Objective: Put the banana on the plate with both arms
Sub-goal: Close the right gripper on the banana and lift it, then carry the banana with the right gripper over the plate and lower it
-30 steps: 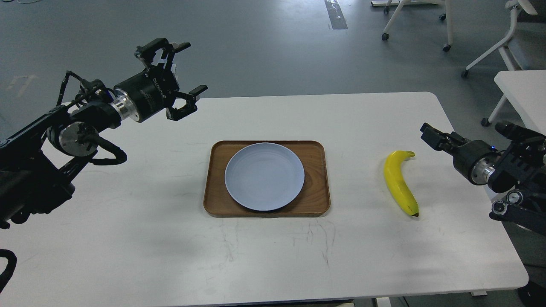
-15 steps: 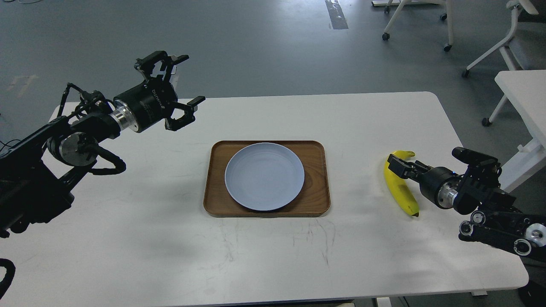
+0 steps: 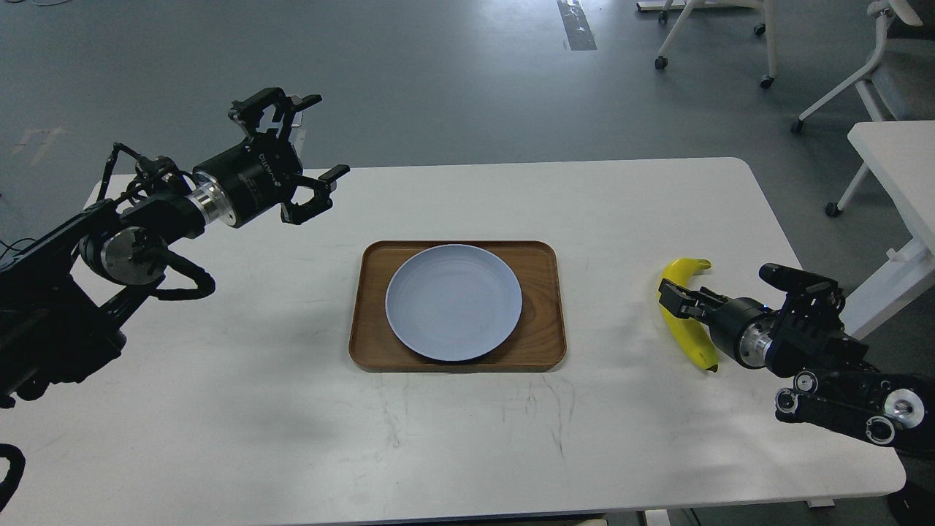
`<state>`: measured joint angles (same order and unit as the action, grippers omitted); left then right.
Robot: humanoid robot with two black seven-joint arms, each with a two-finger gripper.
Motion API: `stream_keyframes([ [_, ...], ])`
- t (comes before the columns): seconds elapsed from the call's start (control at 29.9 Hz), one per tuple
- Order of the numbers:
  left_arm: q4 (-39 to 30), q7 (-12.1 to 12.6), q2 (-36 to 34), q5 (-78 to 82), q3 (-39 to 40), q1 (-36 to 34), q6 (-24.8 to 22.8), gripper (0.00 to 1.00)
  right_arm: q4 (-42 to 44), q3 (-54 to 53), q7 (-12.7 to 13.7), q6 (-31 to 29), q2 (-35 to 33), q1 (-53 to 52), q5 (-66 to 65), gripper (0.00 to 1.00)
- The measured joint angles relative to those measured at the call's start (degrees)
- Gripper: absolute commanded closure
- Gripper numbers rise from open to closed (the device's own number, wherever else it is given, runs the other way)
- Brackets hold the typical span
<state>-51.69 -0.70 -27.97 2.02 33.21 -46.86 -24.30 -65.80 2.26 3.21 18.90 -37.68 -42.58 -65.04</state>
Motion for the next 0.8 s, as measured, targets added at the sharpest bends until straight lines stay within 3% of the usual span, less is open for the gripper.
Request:
stream_keyframes([
  [0.07,-0.01,0.0,-0.03,0.0,0.01,0.0,0.03,0.02,0.12,0.57,0.04,0.0,0.29,-0.02,0.0,0.57],
  [0.27,-0.08,0.0,-0.06,0.0,-0.11,0.01,0.31,0.02,0.78,2.88,0.05,0.32,0.65,-1.03,0.0,0.7],
  [0.5,-0.1,0.0,0.17,0.0,-0.17,0.12,0.58,0.02,0.41,2.64,-1.01,0.63,0.27,-4.56,0.27,0.73],
  [0.67,-0.09,0.0,0.06,0.03,-0.17,0.12,0.58,0.02,-0.7,4.91,-7.29,-0.13,1.52,-12.98,-0.22,0.73],
  [0.8,-0.09,0.0,-0.19,0.07,-0.17,0.12,0.57,0.02,0.24,13.72,-11.38,-3.01,7.68,-22.92,-0.29,0.73],
])
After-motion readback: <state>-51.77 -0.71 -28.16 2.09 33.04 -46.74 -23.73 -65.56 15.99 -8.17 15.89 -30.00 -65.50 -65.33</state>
